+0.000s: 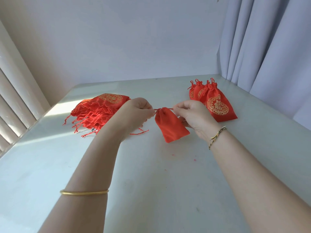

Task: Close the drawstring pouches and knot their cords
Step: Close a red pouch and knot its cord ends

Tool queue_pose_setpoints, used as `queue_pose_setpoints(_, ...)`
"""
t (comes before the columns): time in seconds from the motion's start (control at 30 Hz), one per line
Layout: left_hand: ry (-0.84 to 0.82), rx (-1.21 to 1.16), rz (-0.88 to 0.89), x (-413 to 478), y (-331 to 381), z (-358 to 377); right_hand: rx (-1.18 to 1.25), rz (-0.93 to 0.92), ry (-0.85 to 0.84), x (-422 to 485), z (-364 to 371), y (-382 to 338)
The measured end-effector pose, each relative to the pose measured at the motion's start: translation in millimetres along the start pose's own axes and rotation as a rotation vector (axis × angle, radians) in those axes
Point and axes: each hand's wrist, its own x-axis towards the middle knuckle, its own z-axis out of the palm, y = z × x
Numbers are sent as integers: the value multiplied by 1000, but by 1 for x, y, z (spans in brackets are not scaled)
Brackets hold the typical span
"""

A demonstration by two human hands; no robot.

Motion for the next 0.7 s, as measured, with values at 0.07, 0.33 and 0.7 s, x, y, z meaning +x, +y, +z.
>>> queue_pose_setpoints(0.07,14,-55,-24,2,-1,7,27,71,-51,-2,-3,-5)
queue_pose_setpoints(0.33,-13,-423,-13,2,4,30,-398,8,-235,-20,-28,-10)
queue_pose_setpoints(0.7,-122,-424,-50,26,38,118,-468,64,134,-9,-141,26)
